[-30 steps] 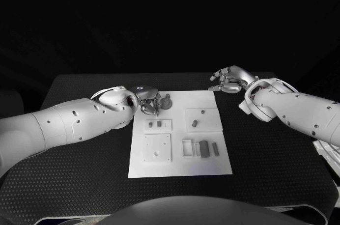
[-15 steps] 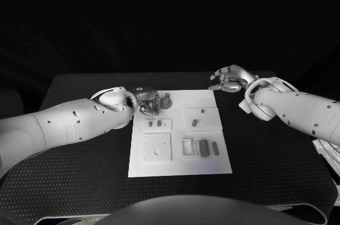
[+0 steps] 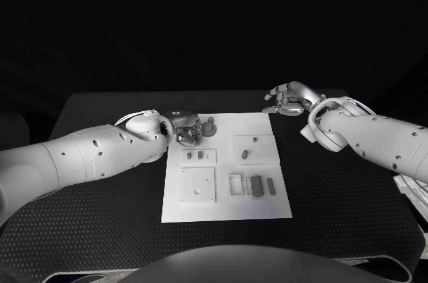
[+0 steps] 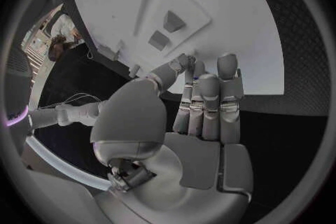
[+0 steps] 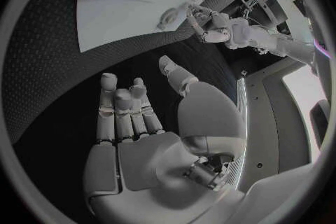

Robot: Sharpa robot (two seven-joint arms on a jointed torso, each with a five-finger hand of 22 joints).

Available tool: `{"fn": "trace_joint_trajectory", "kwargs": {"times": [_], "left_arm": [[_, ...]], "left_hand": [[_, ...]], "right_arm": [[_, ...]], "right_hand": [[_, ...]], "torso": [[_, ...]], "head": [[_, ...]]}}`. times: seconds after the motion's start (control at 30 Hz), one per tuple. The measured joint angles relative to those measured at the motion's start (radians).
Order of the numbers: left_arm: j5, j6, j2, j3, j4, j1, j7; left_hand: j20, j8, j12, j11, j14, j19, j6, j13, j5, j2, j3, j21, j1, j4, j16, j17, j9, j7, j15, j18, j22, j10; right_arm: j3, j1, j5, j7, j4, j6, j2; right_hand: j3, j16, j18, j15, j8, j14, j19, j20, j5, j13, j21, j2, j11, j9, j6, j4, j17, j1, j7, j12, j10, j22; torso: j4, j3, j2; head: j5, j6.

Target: Assemble the parts on the task board

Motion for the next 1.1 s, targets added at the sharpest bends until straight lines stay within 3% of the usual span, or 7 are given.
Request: {"fn": "trace_joint_trajectory", "kwargs": {"times": [0.53, 0.93, 1.1], "left_arm": [[0.002, -0.002, 0.012, 0.001, -0.02, -0.005, 0.003], [0.002, 0.002, 0.003, -0.001, -0.008, -0.004, 0.005], [0.004, -0.006, -0.003, -0.002, -0.005, -0.007, 0.011]], "left_hand": [[0.001, 0.0, -0.006, -0.001, -0.002, -0.002, -0.002, -0.001, 0.0, -0.002, 0.0, 0.0, -0.002, 0.0, 0.0, 0.0, 0.0, -0.002, 0.001, 0.0, 0.0, -0.001], [0.001, -0.002, -0.008, 0.003, -0.002, -0.002, 0.0, 0.001, 0.0, 0.003, -0.001, 0.001, 0.003, 0.001, 0.0, -0.001, 0.0, 0.001, 0.002, 0.0, 0.0, 0.003], [0.001, 0.001, -0.003, -0.004, -0.002, -0.002, 0.002, 0.003, 0.0, 0.003, -0.001, 0.004, 0.003, 0.001, -0.002, -0.001, 0.0, -0.001, 0.002, 0.0, 0.0, 0.011]], "right_arm": [[0.0, 0.0, 0.0, 0.0, 0.0, 0.0, 0.0], [0.0, 0.0, 0.0, 0.0, 0.0, 0.0, -0.001], [0.0, 0.0, 0.0, 0.0, 0.0, 0.0, -0.001]], "right_hand": [[0.0, 0.0, -0.004, 0.0, 0.0, 0.0, 0.0, 0.0, 0.0, 0.0, 0.0, 0.0, 0.0, -0.001, 0.0, 0.0, -0.001, 0.0, 0.0, 0.0, 0.0, 0.0], [0.0, 0.0, -0.005, -0.003, 0.0, 0.003, 0.0, 0.0, 0.0, -0.001, 0.0, 0.0, 0.0, -0.001, 0.002, 0.0, -0.001, 0.0, -0.002, 0.0, 0.0, 0.0], [0.0, 0.0, -0.005, -0.002, 0.0, 0.003, 0.0, 0.0, 0.0, -0.001, 0.0, 0.0, 0.0, -0.001, 0.002, 0.0, -0.001, 0.0, -0.002, 0.0, 0.0, 0.0]], "torso": [[-0.0005, 0.0, 0.0], [-0.0002, 0.0004, 0.0], [0.0002, -0.0001, 0.0]], "head": [[-0.002, -0.002], [-0.003, -0.003], [-0.003, -0.003]]}}
